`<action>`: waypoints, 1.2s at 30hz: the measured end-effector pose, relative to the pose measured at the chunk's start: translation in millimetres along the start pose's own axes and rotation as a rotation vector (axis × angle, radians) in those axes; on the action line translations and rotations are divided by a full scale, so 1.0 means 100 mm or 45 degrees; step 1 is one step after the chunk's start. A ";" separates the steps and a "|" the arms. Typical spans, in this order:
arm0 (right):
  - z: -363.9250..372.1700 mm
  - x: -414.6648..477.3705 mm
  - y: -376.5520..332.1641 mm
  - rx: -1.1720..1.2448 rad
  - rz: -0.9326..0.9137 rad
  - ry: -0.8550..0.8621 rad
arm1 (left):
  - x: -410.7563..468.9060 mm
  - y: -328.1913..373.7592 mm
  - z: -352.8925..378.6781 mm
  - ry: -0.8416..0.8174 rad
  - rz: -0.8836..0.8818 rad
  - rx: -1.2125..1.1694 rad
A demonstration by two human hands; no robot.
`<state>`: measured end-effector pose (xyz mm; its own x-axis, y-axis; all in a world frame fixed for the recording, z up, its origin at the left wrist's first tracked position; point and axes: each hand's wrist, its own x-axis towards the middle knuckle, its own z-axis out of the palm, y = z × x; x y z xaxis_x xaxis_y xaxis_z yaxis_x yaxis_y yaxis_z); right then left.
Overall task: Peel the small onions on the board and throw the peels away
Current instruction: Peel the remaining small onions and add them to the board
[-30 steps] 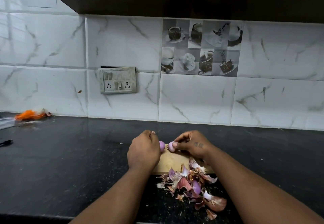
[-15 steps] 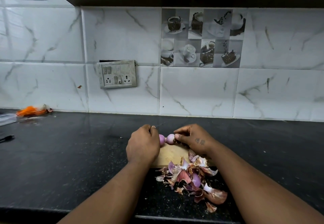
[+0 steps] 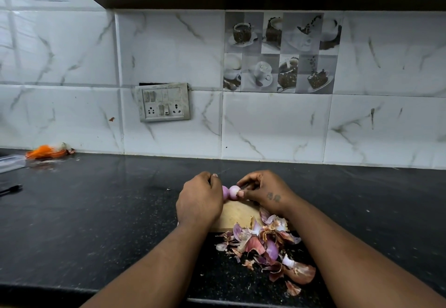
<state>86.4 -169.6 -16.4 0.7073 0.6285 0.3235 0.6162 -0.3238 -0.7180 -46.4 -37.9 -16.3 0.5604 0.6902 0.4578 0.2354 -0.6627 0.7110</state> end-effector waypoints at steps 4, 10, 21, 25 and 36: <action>0.01 0.02 0.04 0.008 -0.014 0.019 | 0.01 0.00 0.00 -0.002 -0.013 0.001; 0.03 0.06 0.05 0.005 0.002 0.045 | 0.01 0.00 0.00 0.002 -0.018 0.006; 0.03 0.08 0.06 -0.035 -0.029 0.048 | 0.00 0.02 -0.01 -0.013 -0.010 0.009; 0.02 0.06 0.04 -0.029 -0.020 0.045 | -0.01 0.03 -0.02 -0.018 -0.020 0.018; 0.02 0.01 -0.03 0.050 0.007 0.093 | -0.01 0.02 -0.02 -0.022 -0.048 0.007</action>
<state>84.5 -166.6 -14.9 0.7350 0.5731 0.3624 0.5992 -0.2986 -0.7429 -47.8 -39.2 -14.3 0.5645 0.7096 0.4217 0.2609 -0.6381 0.7244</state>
